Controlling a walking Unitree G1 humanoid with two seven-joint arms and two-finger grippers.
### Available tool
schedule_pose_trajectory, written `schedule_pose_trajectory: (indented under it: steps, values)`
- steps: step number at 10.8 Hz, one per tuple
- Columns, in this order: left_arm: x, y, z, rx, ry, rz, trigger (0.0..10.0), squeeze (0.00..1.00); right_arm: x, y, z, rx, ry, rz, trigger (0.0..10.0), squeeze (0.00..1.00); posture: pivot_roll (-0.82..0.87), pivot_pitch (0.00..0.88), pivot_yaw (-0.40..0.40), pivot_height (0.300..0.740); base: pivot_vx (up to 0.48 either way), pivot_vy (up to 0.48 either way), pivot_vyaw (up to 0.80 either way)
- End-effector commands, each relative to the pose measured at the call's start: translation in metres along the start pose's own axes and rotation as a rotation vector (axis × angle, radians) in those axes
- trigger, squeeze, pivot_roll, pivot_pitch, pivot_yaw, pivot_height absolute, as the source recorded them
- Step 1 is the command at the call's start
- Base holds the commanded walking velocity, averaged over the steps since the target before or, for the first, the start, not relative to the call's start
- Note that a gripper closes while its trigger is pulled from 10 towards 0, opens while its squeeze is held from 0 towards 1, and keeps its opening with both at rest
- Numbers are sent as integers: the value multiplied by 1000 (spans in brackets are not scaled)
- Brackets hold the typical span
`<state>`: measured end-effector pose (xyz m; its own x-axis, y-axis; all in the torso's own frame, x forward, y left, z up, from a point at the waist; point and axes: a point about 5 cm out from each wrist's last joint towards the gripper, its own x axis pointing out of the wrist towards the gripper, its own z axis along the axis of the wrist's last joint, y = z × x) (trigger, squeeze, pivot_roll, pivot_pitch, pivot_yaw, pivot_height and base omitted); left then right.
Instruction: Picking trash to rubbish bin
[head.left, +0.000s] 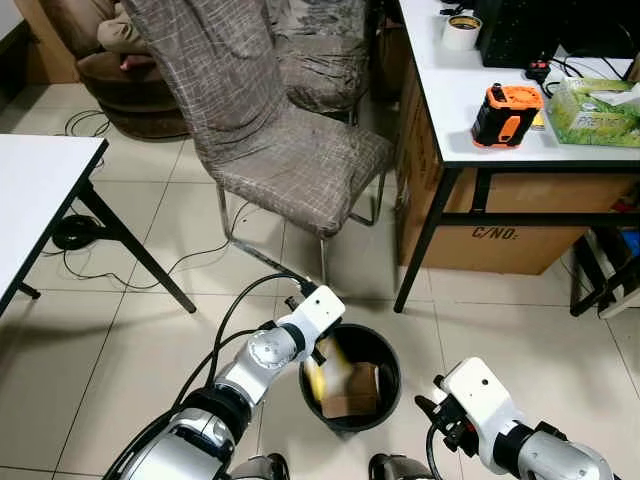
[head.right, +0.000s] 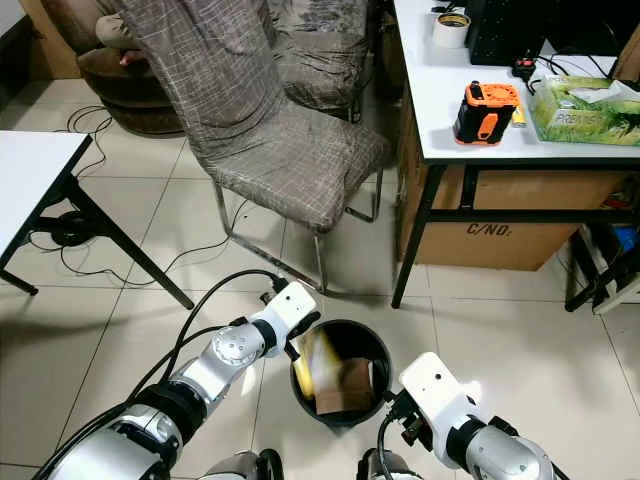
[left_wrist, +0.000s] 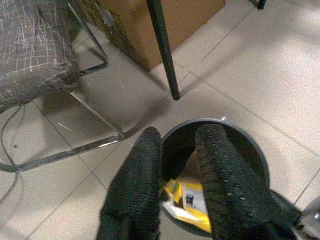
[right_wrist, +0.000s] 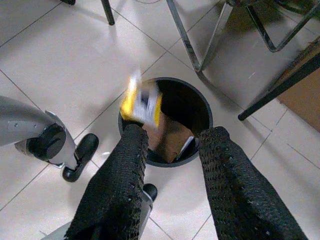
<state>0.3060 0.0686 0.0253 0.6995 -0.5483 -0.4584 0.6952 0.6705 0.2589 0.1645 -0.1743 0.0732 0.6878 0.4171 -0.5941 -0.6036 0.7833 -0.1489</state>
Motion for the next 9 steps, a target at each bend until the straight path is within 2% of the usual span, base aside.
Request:
schedule_pose_trajectory:
  steps: [1,3,4,5,6,7,8,9]
  values:
    - [1,0,0,-30,-3,-11,10000,1000,-1,1,-1,1,11,-3,10000,0,-179,149,69,740,0,0,0]
    - [1,0,0,-57,-11,-5,10000,1000,0,-2,-4,2,22,-19,10000,0,-177,144,67,740,0,0,0]
    - [-6,17,-2,-116,-32,77,10000,373,3,-1,1,89,-21,-56,10000,0,-167,121,64,740,0,0,0]
    - [-15,29,-6,-158,-59,128,10000,0,3,5,12,205,-93,-79,10000,0,-154,106,60,740,0,0,0]
    - [-24,37,-10,-171,-78,169,10000,0,1,9,20,230,-140,-92,10000,0,-149,96,59,740,0,0,0]
    - [-43,49,-17,-193,-102,242,10000,0,-4,13,28,308,-188,-146,10000,0,-133,85,52,740,0,0,0]
    - [-67,60,-25,-199,-112,319,10000,0,-8,19,38,462,-231,-176,10000,0,-116,73,44,740,0,0,0]
    - [-80,66,-28,-212,-115,360,10000,0,-11,27,47,558,-271,-134,10000,0,-109,69,38,740,0,0,0]
